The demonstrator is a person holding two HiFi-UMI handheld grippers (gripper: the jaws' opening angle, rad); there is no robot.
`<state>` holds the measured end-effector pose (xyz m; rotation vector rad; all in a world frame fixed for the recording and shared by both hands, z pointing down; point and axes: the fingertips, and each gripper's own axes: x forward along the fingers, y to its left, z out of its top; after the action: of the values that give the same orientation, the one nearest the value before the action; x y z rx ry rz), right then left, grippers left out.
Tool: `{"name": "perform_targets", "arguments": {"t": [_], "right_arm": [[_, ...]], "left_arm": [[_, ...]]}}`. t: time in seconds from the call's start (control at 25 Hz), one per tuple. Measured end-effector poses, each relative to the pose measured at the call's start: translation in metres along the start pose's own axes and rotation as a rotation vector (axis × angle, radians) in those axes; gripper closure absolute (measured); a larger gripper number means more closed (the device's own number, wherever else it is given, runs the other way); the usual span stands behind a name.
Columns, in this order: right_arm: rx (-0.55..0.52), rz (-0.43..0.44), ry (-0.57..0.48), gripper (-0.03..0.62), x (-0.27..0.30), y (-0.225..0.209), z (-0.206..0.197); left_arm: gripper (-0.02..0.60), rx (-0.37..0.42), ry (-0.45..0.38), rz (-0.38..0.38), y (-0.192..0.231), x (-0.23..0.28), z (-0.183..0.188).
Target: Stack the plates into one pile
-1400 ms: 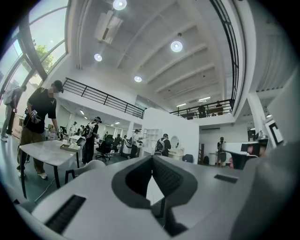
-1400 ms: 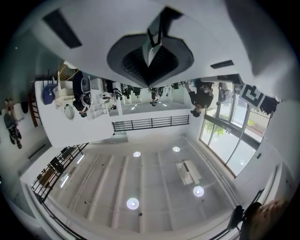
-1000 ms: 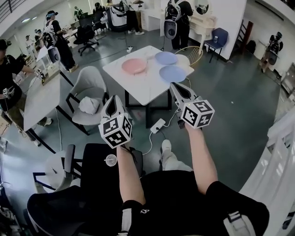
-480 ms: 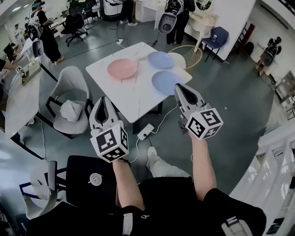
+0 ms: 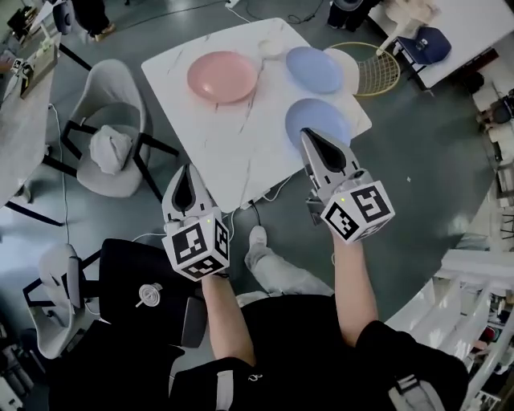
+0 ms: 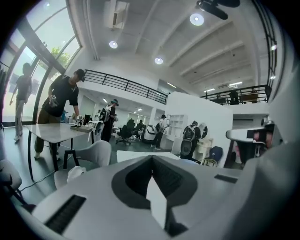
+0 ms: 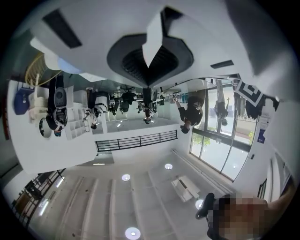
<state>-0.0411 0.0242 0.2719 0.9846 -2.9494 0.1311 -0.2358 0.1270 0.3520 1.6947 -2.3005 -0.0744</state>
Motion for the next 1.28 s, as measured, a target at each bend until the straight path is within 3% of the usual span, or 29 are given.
{"name": "perform_targets", "arguments": {"t": [0.2,0.56,0.8,0.96,1.28], "right_arm": [[0.092,0.016,-0.015,0.588,0.040,-0.041,0.000],[0.224,0.005,0.015,0.588,0.079,-0.088,-0.032],[0.252,0.001,0.026,0.588,0.087,-0.102,-0.033],[0.273,-0.010,0.057,0.588,0.098,-0.102,-0.052],[0.235,-0.067,0.136,0.588,0.127,-0.126,-0.071]], "left_arm": [[0.566,0.041,0.016,0.002,-0.021,0.045,0.022],[0.566,0.098,0.132,-0.049,-0.044,0.088,0.003],[0.566,0.090,0.151,-0.038,-0.046,0.098,0.009],[0.566,0.084,0.193,-0.050,-0.040,0.108,-0.007],[0.566,0.012,0.214,-0.098,-0.028,0.171,-0.015]]}}
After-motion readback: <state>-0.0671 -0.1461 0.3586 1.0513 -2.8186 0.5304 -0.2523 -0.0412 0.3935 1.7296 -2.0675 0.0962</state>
